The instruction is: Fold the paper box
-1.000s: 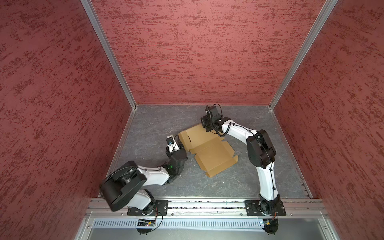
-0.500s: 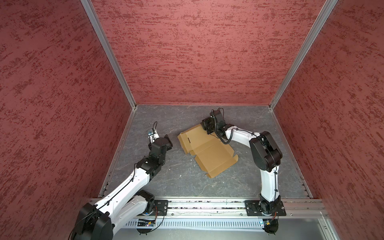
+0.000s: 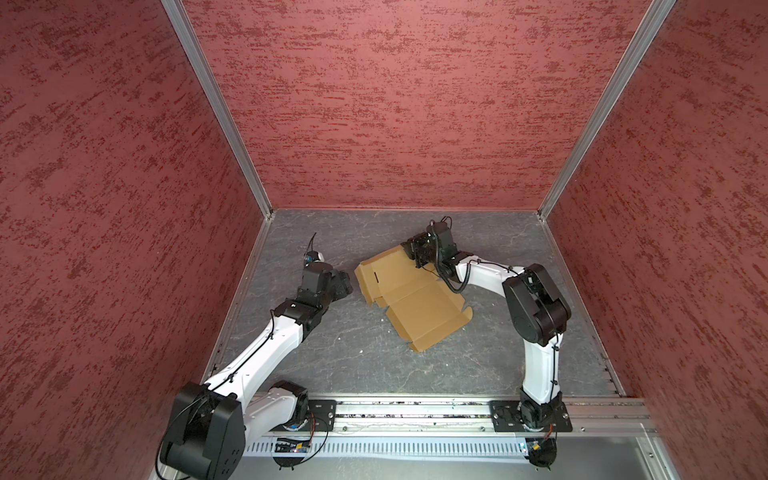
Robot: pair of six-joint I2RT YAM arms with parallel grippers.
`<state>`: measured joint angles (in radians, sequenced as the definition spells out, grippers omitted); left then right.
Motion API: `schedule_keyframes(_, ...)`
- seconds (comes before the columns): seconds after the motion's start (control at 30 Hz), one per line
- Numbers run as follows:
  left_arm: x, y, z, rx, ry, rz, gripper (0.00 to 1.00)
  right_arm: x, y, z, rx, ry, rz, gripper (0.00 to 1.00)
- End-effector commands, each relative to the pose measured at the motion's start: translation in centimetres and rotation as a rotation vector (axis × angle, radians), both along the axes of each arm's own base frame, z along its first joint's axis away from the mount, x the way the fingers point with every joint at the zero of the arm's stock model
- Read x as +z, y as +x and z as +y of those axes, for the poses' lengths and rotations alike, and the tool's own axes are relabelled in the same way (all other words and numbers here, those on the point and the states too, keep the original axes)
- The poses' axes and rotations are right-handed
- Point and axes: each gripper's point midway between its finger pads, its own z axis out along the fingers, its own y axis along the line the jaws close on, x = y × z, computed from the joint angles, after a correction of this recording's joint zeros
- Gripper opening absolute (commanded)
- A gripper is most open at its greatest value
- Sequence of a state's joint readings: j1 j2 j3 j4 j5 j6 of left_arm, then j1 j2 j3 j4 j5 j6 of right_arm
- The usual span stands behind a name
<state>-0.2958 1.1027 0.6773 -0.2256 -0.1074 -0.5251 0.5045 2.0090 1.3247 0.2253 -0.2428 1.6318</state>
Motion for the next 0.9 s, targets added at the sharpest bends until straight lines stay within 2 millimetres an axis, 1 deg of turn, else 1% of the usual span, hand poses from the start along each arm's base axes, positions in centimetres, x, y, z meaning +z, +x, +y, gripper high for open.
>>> schedule_keyframes(0.0, 2.2, 0.9, -1.4, -0.066, -0.054, -0.034, 0.84, 2.6, 0.2, -0.4, -0.037, 0.087, -0.007, 0.08)
schedule_keyframes(0.07, 2.4, 1.0, -2.0, -0.091, -0.068, -0.037, 0.85, 2.7, 0.3, -0.5, -0.038, 0.091, -0.011, 0.08)
schedule_keyframes(0.13, 1.9, 1.2, -2.5, -0.109, -0.075, -0.027, 0.85, 2.9, 0.4, -0.6, -0.040, 0.093, -0.014, 0.08)
schedule_keyframes(0.33, -0.2, 1.6, -3.8, -0.158, -0.096, -0.002, 0.85, 3.3, 0.5, -0.6, -0.041, 0.093, -0.020, 0.08)
schedule_keyframes(0.5, -1.9, 2.3, -4.4, -0.173, -0.091, 0.027, 0.85, 3.4, 0.4, -0.7, -0.041, 0.091, -0.020, 0.08)
schedule_keyframes(0.63, -3.5, 2.9, -4.1, -0.152, -0.062, 0.061, 0.84, 3.7, 0.4, -0.7, -0.042, 0.092, -0.023, 0.08)
schedule_keyframes(0.77, -5.0, 3.4, -2.8, -0.094, -0.015, 0.111, 0.82, 3.9, 0.4, -0.8, -0.043, 0.090, -0.026, 0.08)
schedule_keyframes(0.87, -5.4, 3.5, -2.0, -0.061, -0.011, 0.122, 0.81, 3.9, 0.4, -0.9, -0.047, 0.089, -0.025, 0.08)
